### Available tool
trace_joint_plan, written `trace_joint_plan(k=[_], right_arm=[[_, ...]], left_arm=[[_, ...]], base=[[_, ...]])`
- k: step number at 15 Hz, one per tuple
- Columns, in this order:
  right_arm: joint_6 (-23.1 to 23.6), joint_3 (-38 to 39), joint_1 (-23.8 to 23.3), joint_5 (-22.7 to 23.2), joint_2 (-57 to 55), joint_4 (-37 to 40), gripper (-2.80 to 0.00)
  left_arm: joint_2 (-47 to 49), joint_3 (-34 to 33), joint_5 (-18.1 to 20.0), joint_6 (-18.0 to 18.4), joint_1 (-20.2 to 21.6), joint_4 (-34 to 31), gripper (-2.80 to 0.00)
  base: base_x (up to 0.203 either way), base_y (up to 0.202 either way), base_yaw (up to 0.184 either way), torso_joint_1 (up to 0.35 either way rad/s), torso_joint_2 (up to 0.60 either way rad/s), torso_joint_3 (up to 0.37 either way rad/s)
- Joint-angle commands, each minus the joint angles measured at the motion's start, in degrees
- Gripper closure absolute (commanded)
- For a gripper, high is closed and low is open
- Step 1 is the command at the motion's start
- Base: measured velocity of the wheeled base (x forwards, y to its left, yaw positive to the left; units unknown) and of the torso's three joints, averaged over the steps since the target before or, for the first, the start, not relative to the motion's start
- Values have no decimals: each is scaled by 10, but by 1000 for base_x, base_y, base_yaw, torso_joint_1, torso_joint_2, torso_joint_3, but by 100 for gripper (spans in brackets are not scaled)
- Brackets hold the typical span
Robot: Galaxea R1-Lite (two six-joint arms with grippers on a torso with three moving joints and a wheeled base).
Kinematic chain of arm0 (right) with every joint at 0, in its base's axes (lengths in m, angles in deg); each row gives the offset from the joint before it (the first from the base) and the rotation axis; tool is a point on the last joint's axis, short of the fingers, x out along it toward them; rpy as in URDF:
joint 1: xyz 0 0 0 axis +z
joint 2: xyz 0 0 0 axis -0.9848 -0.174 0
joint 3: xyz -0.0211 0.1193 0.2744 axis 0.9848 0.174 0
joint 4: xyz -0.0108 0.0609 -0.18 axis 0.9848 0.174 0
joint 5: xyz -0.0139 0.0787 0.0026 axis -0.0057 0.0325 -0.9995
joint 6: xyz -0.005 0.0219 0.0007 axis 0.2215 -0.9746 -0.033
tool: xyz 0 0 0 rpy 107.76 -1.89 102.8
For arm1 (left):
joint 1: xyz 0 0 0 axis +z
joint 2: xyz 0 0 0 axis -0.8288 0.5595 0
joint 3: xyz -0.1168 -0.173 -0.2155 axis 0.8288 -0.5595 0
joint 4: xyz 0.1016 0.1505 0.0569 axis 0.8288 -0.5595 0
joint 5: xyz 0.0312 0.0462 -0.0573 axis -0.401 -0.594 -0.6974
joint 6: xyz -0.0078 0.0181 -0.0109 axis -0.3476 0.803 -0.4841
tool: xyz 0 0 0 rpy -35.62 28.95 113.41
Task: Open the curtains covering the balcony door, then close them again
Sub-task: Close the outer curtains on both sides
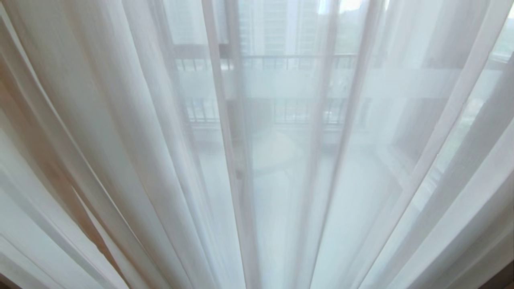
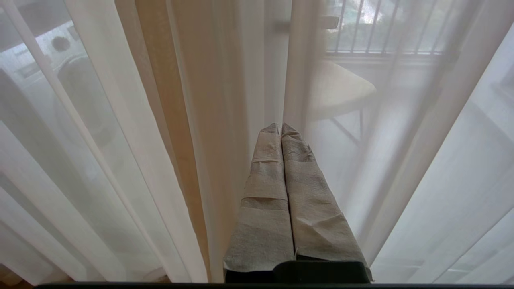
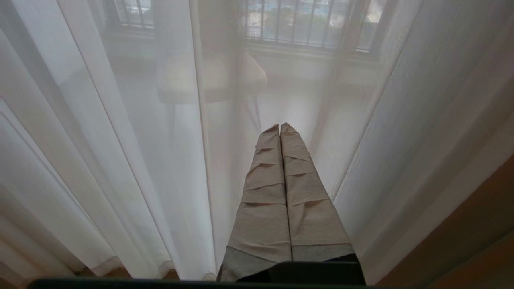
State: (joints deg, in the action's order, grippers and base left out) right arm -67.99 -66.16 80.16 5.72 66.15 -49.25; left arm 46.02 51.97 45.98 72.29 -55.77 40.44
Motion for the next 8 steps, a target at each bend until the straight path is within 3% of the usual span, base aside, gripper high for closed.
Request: trace_joint_plan(k=[1, 8], right_arm=[[1, 0, 0, 1, 0, 0, 0], [1, 0, 0, 1, 0, 0, 0]], left_arm=[[0, 0, 0, 0, 0, 0, 0], [0, 0, 1, -1, 0, 1, 0]], base=[[3, 115, -4, 4, 3, 7], [0, 187, 0, 4, 2, 2]])
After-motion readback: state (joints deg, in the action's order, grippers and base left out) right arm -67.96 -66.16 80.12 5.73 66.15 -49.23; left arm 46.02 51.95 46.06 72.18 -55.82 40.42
